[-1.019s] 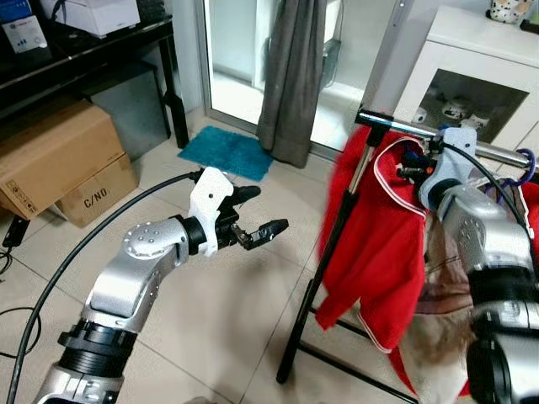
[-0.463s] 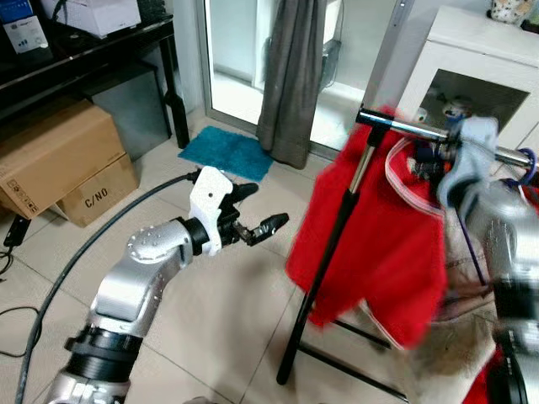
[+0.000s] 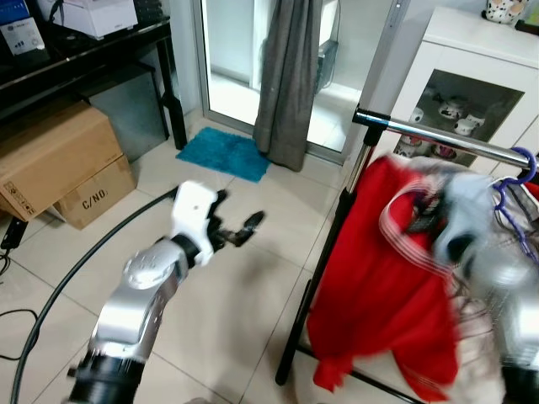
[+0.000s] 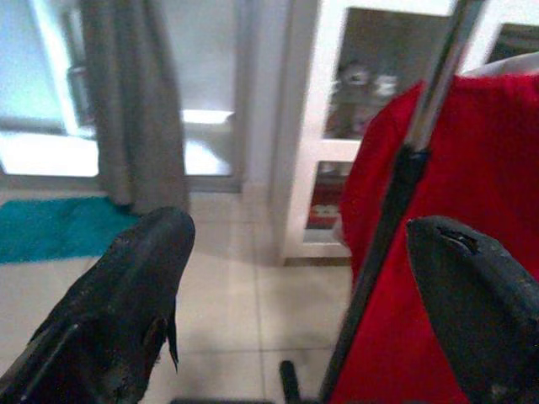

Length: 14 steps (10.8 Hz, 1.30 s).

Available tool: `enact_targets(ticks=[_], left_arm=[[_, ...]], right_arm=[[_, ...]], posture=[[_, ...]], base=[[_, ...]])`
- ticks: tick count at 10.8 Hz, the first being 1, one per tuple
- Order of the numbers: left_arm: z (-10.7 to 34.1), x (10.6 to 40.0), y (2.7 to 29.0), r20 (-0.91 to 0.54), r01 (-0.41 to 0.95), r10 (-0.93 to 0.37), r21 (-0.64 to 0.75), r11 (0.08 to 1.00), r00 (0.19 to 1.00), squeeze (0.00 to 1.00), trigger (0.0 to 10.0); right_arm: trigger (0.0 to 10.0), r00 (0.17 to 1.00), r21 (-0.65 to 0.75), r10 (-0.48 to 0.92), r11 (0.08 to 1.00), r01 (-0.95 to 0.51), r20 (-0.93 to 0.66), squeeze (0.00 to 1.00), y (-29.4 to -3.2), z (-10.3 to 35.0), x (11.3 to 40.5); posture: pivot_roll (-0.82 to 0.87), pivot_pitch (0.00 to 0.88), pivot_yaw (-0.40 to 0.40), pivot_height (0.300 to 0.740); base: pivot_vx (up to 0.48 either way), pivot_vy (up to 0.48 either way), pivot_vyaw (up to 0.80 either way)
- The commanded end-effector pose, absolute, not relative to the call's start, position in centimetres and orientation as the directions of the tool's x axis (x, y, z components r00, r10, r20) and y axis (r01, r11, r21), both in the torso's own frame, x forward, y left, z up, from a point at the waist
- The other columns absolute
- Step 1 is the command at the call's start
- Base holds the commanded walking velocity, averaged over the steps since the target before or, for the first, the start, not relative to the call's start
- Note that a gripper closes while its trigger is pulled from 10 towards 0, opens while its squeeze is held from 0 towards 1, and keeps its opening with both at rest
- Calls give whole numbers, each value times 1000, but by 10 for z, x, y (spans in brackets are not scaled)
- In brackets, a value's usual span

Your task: Hang hanger

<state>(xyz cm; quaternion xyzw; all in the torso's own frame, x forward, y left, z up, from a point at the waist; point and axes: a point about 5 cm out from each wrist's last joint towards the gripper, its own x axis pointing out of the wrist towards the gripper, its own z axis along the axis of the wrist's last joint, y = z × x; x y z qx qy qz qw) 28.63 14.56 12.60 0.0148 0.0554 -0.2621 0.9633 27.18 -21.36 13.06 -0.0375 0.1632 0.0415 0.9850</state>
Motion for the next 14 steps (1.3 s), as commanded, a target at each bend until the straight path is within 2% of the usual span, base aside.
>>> enact_targets(ticks=[1, 2, 5, 7, 11, 14], left_arm=[[124, 285, 149, -121, 476, -472, 11, 879, 874, 0, 10000], [120, 281, 150, -124, 452, -450, -6, 892, 885, 0, 10000], [113, 271, 137, -141, 472, -469, -14, 882, 872, 0, 10000], [111, 270, 138, -152, 469, -466, -16, 883, 872, 0, 10000], [112, 271, 136, -157, 477, -473, -19, 879, 867, 0, 10000], [111, 270, 138, -162, 468, -465, -20, 884, 871, 0, 10000]], right_arm=[[0, 962, -81, 71, 992, -96, -264, 0, -210, 138, 271], [10000, 964, -101, 64, 991, -93, -260, 0, -204, 125, 266], [10000, 961, -6, 53, 998, -56, -271, 0, -196, 98, 253], [10000, 965, -3, 69, 997, -72, -252, 0, -190, 95, 250], [10000, 970, -34, 46, 998, -56, -237, 0, -197, 96, 250], [10000, 968, -7, 45, 999, -48, -246, 0, -198, 95, 250]], posture=[[-161, 0, -48, 740], [-161, 0, -48, 740], [-134, 0, -61, 740], [-149, 0, -46, 740], [-156, 0, -34, 740], [-154, 0, -37, 740]], base=[[0, 0, 0], [0, 0, 0], [0, 0, 0], [-242, 0, 0], [-243, 0, 0], [0, 0, 0]])
